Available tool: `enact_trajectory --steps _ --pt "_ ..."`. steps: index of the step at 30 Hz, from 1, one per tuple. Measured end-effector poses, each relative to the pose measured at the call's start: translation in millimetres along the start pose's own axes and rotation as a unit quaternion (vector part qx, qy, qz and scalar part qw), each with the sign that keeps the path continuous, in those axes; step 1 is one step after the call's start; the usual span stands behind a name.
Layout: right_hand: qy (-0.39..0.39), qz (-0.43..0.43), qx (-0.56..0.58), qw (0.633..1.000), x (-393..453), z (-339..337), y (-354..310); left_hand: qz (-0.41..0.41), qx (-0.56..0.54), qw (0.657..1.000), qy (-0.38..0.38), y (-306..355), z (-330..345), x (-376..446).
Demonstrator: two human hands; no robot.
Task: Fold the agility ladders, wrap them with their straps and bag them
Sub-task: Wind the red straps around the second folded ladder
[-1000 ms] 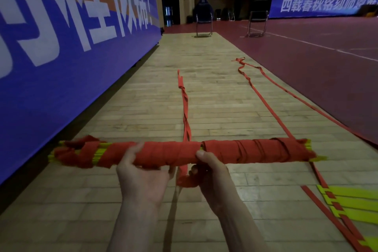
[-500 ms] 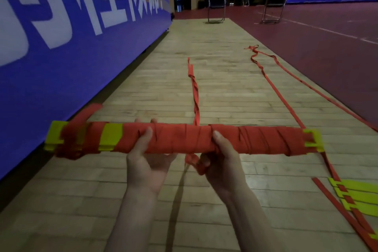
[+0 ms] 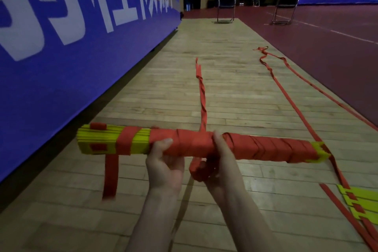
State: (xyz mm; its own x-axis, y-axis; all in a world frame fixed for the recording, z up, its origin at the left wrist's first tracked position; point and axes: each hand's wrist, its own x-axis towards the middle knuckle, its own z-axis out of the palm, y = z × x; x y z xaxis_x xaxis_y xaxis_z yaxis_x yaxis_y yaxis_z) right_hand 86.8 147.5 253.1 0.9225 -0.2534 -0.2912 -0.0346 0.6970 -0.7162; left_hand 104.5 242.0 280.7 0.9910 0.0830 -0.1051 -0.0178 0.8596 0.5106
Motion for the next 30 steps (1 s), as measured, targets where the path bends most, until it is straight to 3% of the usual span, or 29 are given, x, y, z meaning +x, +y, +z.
enact_trajectory --steps 3,7,9,13,15,17,18,19,20,21,22,23,24,26,30 --pt "-0.060 -0.001 0.058 0.997 9 -5 -11 -0.032 0.037 0.987 -0.155 10 -14 10" --pt "-0.112 -0.030 -0.017 0.993 21 -10 -25 -0.084 0.040 0.976 -0.198 39 -53 33" --pt "-0.130 -0.040 -0.072 0.988 21 -7 -26 -0.129 0.008 0.947 -0.293 52 -80 37" --pt "-0.138 -0.053 -0.128 0.981 19 -5 -11 -0.134 -0.031 0.980 -0.141 65 -106 28" --pt "-0.120 -0.049 -0.134 0.982 22 -7 -6 -0.069 0.004 0.996 0.058 80 -106 29" --pt "-0.109 -0.054 -0.138 0.983 26 -12 -7 -0.043 0.113 0.985 0.120 91 -108 33" --pt "-0.110 -0.055 -0.142 0.982 26 -13 -7 -0.027 0.221 0.966 0.128 95 -104 33" --pt "-0.114 -0.058 -0.150 0.980 26 -15 -8 -0.008 0.386 0.915 0.119 96 -97 32" --pt "-0.125 -0.061 -0.160 0.977 26 -16 -9 0.005 0.564 0.823 0.063 98 -92 34" --pt "-0.141 -0.064 -0.170 0.973 27 -16 -10 0.003 0.714 0.699 -0.030 100 -84 37" --pt "-0.160 -0.064 -0.176 0.969 27 -17 -11 -0.029 0.804 0.580 -0.127 100 -70 39" --pt "-0.179 -0.061 -0.181 0.965 27 -18 -11 -0.079 0.831 0.510 -0.207 98 -51 40" --pt "-0.197 -0.057 -0.181 0.962 27 -19 -12 -0.137 0.822 0.482 -0.272 93 -34 42" --pt "-0.214 -0.049 -0.158 0.963 27 -19 -14 -0.204 0.793 0.464 -0.338 80 -11 46" --pt "-0.188 -0.038 -0.168 0.967 29 -29 -22 -0.154 0.772 0.515 -0.339 59 -15 48"
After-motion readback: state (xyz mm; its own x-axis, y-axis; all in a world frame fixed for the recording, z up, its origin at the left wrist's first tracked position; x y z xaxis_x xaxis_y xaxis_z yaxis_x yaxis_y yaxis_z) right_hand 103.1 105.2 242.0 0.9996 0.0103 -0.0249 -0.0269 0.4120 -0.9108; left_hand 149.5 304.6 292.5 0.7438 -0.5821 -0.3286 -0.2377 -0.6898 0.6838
